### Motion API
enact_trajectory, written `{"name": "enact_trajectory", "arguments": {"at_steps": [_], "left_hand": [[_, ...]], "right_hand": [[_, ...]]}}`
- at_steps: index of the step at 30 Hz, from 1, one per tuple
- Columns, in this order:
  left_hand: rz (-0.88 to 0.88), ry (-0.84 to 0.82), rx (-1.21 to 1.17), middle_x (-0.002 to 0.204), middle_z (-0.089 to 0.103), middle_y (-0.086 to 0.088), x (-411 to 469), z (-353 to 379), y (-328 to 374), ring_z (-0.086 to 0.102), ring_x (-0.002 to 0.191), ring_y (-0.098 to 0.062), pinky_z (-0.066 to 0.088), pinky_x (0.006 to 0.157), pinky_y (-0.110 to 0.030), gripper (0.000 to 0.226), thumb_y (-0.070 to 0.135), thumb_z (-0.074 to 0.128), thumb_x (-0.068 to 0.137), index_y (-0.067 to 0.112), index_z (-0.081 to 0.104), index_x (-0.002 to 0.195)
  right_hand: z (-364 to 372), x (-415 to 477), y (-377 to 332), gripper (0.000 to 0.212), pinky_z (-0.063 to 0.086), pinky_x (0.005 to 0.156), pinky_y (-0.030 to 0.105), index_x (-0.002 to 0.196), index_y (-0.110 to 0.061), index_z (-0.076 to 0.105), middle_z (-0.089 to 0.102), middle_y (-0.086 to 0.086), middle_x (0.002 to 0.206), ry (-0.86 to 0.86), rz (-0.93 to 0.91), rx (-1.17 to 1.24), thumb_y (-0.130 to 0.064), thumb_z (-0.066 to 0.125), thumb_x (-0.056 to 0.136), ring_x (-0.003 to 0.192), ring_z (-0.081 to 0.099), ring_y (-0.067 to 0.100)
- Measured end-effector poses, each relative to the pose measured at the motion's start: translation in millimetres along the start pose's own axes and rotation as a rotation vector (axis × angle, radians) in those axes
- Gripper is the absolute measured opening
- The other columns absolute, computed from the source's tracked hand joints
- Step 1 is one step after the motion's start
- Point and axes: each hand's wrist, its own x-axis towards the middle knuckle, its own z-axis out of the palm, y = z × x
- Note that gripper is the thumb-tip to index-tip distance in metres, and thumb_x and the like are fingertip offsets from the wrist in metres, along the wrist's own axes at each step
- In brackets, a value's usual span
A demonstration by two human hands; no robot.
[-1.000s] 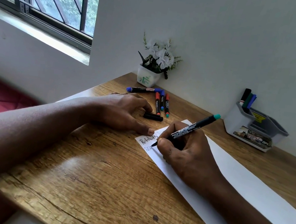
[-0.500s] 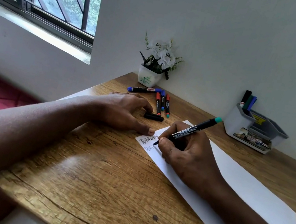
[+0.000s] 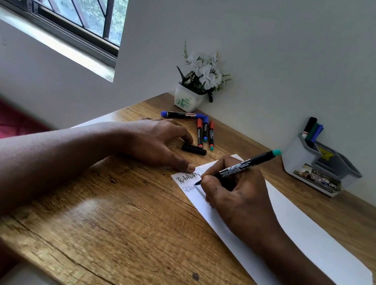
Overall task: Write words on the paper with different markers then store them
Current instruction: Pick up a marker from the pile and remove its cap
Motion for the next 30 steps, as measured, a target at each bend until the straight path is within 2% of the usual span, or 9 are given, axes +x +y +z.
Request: {"name": "enact_trajectory", "arguments": {"at_steps": [5,11,15,18,20,22,26,30], "left_hand": [[-0.004,0.000,0.005,0.158,0.038,0.007,0,-1,2,0.043,0.138,-0.017,0.042,0.111,-0.046,0.088,0.086,0.059,0.070,0.045,0.042,0.146],[0.004,0.005,0.006,0.160,0.036,0.007,1,-1,2,0.041,0.140,-0.017,0.041,0.112,-0.046,0.090,0.085,0.058,0.069,0.044,0.041,0.147],[0.016,0.027,0.010,0.158,0.038,0.008,-1,1,2,0.042,0.139,-0.017,0.040,0.113,-0.047,0.087,0.086,0.059,0.071,0.044,0.044,0.145],[0.039,0.086,-0.007,0.145,0.053,0.010,-3,1,2,0.052,0.127,-0.014,0.047,0.105,-0.044,0.073,0.084,0.059,0.074,0.047,0.053,0.136],[0.064,0.195,-0.001,0.130,0.063,0.010,-4,2,2,0.058,0.116,-0.014,0.051,0.097,-0.042,0.057,0.078,0.059,0.079,0.046,0.061,0.126],[0.112,0.316,0.039,0.122,0.066,0.012,-6,5,6,0.061,0.112,-0.013,0.051,0.095,-0.040,0.051,0.073,0.057,0.079,0.045,0.065,0.121],[0.195,0.394,0.120,0.114,0.065,0.018,-6,10,14,0.060,0.102,-0.005,0.051,0.090,-0.034,0.034,0.052,0.066,0.089,0.044,0.065,0.122],[0.199,0.400,0.066,0.096,0.067,0.022,-2,14,15,0.060,0.087,0.001,0.050,0.078,-0.024,0.021,0.037,0.069,0.092,0.043,0.072,0.112]], "right_hand": [[-2,0,-1,0.009,0.050,0.062,0.020,0.081,-0.014,0.068,0.067,-0.006,0.059,-0.012,0.037,0.081,-0.012,0.069,0.090,0.059,0.066,0.005],[1,2,0,0.010,0.049,0.062,0.020,0.080,-0.015,0.067,0.065,-0.004,0.062,0.033,0.036,0.041,-0.016,0.069,0.089,0.060,0.063,0.005],[-1,2,3,0.012,0.048,0.054,0.020,0.084,-0.007,0.068,0.069,0.004,0.062,0.074,0.100,0.207,-0.010,0.063,0.095,0.054,0.063,0.008],[-6,6,7,0.012,0.050,0.058,0.027,0.097,0.000,0.068,0.073,0.010,0.071,0.108,0.219,0.454,-0.007,0.059,0.098,0.066,0.067,0.019],[-9,8,9,0.015,0.051,0.061,0.027,0.105,-0.001,0.070,0.075,0.013,0.079,0.109,0.263,0.572,-0.006,0.057,0.099,0.075,0.070,0.021],[-11,8,9,0.022,0.050,0.063,0.027,0.109,-0.003,0.072,0.077,0.015,0.087,0.098,0.269,0.695,-0.008,0.053,0.100,0.081,0.072,0.021],[-17,9,8,0.034,0.049,0.066,0.028,0.107,-0.004,0.074,0.076,0.016,0.090,0.067,0.310,0.894,-0.020,0.045,0.103,0.078,0.070,0.020],[-18,10,10,0.027,0.052,0.059,0.024,0.110,-0.002,0.069,0.075,0.015,0.084,0.073,0.304,0.982,-0.013,0.046,0.101,0.070,0.069,0.019]]}}
